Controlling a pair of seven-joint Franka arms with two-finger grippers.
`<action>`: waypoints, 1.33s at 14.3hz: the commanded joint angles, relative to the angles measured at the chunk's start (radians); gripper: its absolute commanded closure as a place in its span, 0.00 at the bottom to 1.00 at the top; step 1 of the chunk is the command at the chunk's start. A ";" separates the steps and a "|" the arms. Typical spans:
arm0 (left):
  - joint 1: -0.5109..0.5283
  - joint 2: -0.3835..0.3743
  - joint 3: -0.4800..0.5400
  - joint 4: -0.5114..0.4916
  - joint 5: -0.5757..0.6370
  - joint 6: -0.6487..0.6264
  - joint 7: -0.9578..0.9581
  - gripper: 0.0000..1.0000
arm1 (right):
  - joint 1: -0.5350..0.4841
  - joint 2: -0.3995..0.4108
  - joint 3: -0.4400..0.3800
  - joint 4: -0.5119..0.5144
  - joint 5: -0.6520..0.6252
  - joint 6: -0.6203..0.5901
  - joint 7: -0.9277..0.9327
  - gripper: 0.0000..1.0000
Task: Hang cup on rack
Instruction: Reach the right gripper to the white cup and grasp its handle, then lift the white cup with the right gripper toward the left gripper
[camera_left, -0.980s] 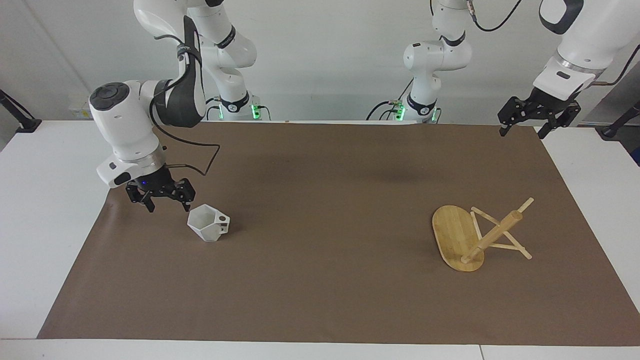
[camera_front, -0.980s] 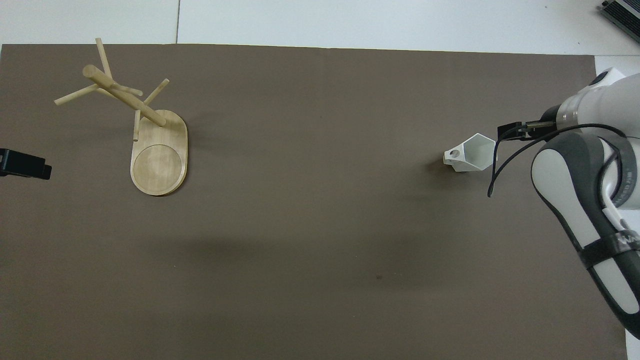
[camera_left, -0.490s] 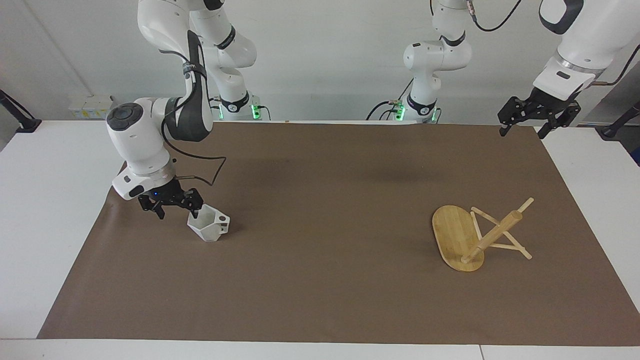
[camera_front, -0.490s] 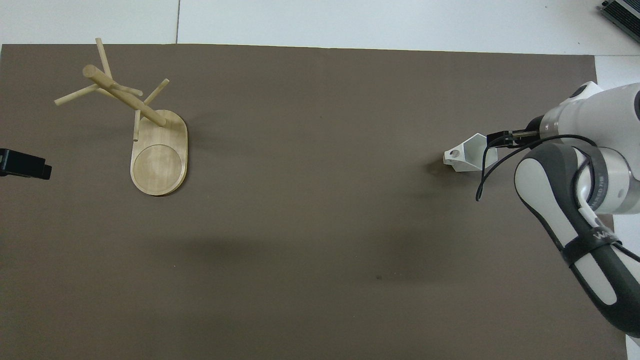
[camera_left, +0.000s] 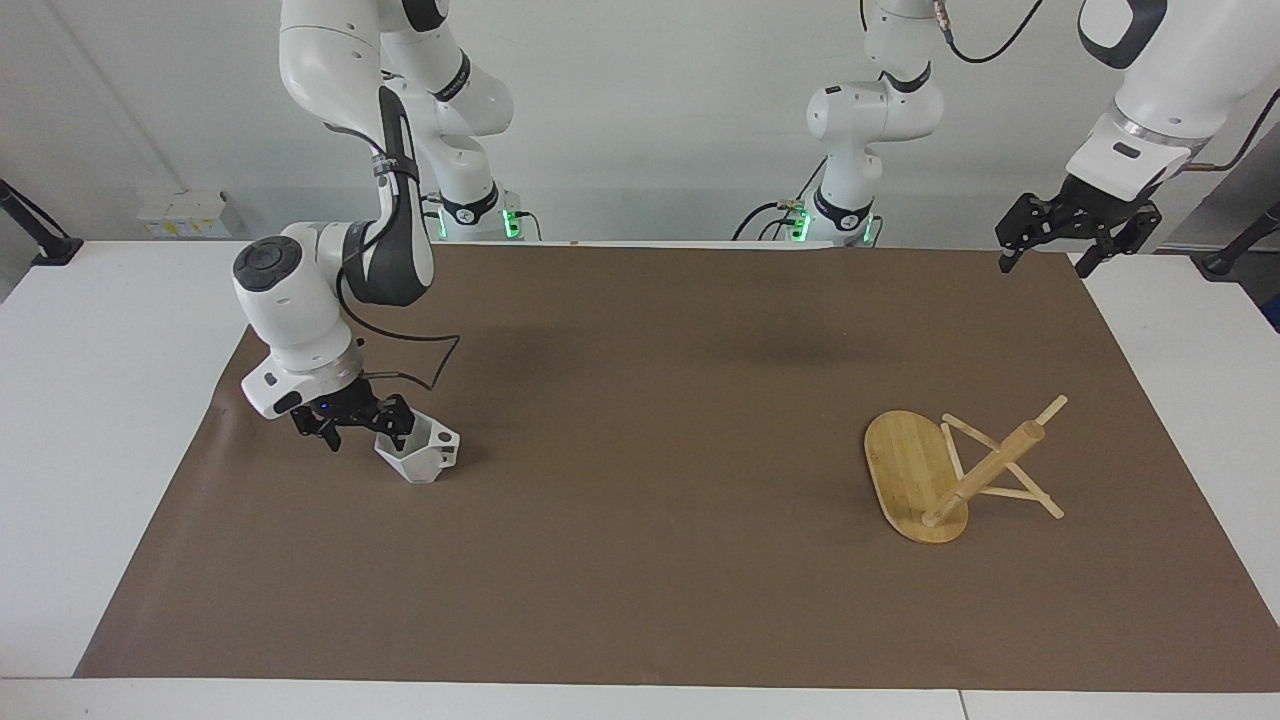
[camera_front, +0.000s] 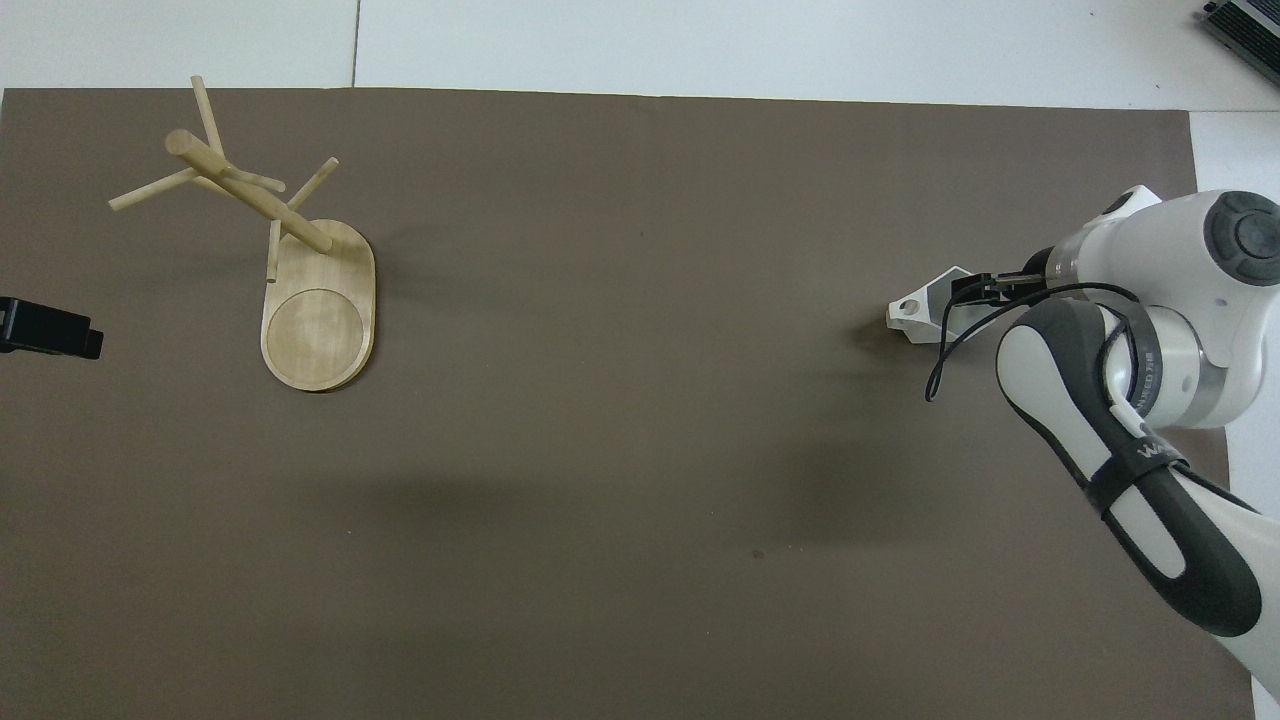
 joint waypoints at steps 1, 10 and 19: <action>0.012 -0.018 -0.004 -0.018 -0.018 -0.008 0.016 0.00 | -0.007 -0.005 0.008 -0.010 0.004 0.018 0.030 0.15; 0.012 -0.018 -0.006 -0.018 -0.018 -0.008 0.016 0.00 | -0.008 -0.005 0.008 -0.003 0.004 0.001 0.030 0.96; 0.012 -0.018 -0.004 -0.018 -0.018 -0.008 0.016 0.00 | -0.008 -0.023 0.031 0.078 0.004 -0.170 0.030 1.00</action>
